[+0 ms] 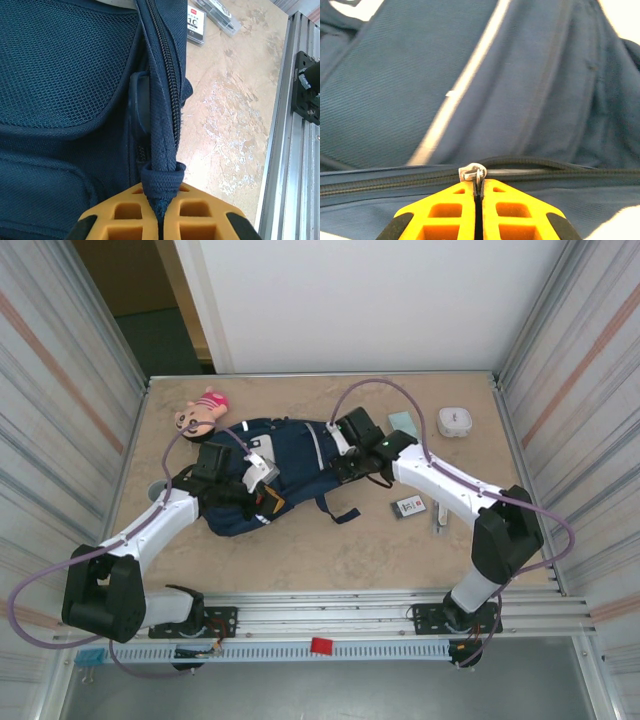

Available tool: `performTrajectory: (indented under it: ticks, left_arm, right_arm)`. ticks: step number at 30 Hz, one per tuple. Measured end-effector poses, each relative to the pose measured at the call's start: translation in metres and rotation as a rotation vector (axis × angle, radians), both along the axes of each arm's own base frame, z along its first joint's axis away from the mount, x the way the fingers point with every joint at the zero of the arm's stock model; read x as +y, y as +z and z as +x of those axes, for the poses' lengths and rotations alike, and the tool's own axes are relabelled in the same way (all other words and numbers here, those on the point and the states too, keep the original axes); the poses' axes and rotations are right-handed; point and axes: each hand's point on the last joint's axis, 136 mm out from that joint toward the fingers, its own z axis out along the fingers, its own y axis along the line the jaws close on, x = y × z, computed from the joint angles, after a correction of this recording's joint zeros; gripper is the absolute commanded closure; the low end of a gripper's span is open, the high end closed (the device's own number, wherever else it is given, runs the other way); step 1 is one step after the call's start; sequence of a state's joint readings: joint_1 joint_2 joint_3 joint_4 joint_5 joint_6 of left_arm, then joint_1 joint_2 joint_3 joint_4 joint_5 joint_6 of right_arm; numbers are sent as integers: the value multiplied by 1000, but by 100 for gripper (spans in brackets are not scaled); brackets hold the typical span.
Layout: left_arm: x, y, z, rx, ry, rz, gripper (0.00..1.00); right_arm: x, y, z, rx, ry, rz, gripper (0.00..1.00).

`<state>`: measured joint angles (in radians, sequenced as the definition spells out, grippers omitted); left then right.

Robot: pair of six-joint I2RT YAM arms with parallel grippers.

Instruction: Pack the student bag

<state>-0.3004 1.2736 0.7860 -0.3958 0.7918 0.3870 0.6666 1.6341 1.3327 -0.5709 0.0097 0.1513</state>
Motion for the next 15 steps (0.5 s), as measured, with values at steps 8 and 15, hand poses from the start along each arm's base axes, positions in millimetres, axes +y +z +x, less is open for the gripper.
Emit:
performTrajectory:
  ticks: [8, 15]
  left_arm:
    - [1, 1, 1, -20, 0, 8, 96]
    - [2, 18, 0, -35, 40, -14, 35]
  right_arm:
    - [-44, -7, 17, 63, -134, 58, 100]
    - [-43, -16, -3, 131, -120, 118, 100]
